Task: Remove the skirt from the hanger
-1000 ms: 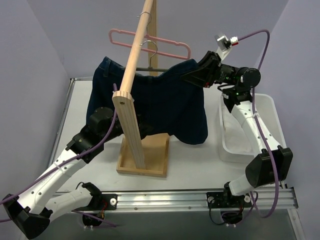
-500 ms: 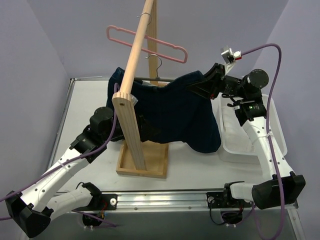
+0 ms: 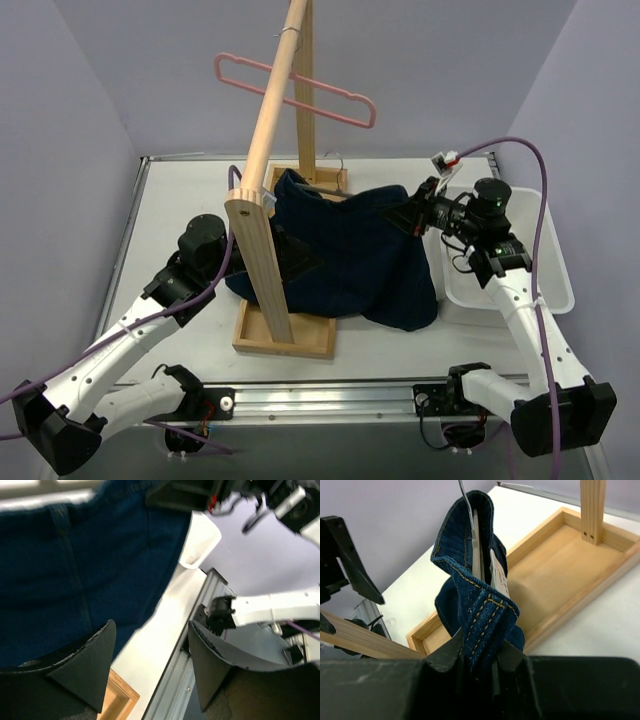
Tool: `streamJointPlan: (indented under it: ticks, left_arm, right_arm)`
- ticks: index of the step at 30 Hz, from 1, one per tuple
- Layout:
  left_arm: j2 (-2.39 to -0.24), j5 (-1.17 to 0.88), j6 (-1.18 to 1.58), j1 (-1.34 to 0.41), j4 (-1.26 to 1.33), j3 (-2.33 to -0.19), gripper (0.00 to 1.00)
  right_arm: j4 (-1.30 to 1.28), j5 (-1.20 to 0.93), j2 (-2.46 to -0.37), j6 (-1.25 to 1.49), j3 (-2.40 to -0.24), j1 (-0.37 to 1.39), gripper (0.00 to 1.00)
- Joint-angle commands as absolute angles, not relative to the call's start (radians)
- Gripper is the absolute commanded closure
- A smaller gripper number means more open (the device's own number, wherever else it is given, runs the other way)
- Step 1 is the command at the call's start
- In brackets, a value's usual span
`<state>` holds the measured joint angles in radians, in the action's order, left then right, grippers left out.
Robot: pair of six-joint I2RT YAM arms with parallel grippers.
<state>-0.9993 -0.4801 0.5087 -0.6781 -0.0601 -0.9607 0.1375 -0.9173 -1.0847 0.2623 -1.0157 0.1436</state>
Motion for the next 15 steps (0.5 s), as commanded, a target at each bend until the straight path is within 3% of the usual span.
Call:
streamJointPlan:
  ticks: [1, 5, 15]
  left_arm:
    - [-0.992, -0.352, 0.561, -0.684, -0.087, -1.012, 0.33]
    - [-1.029, -0.183, 0.615, -0.683, -0.147, -1.074, 0.37]
    - [-1.144, -0.163, 0.600, -0.683, -0.095, -1.166, 0.36]
  right_arm:
    - [0.259, -0.862, -1.005, 0.291, -0.945, 0.149, 1.00]
    - [0.302, -0.858, -0.959, 0.319, -0.868, 0.224, 1.00]
    - [0.230, -0.730, -0.920, 0.297, -0.893, 0.425, 1.00]
